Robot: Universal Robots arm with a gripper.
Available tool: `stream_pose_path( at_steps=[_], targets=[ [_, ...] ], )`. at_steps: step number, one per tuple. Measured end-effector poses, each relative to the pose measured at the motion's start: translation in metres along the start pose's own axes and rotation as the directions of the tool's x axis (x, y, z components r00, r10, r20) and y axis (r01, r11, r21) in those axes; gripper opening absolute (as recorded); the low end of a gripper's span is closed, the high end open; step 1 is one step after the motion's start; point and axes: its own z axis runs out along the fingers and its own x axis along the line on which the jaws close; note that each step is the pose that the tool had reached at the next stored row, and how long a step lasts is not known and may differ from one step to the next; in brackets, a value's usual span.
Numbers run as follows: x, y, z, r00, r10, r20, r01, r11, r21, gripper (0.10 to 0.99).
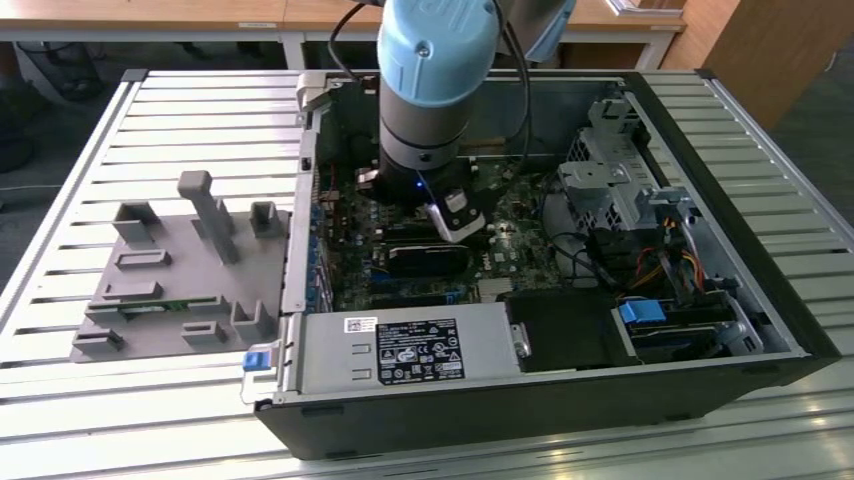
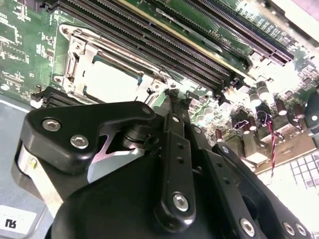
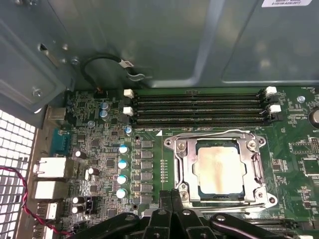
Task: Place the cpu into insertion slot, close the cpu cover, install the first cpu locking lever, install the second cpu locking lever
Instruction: 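Install the second cpu locking lever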
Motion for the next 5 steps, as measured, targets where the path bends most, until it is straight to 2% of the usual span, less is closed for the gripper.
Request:
stream_pose_path(
  at_steps=[5],
  targets=[
    [0.0001,0.0012,-0.0032,1.0,0.0,0.0,0.0,1.0,0.0,0.106]
  ],
)
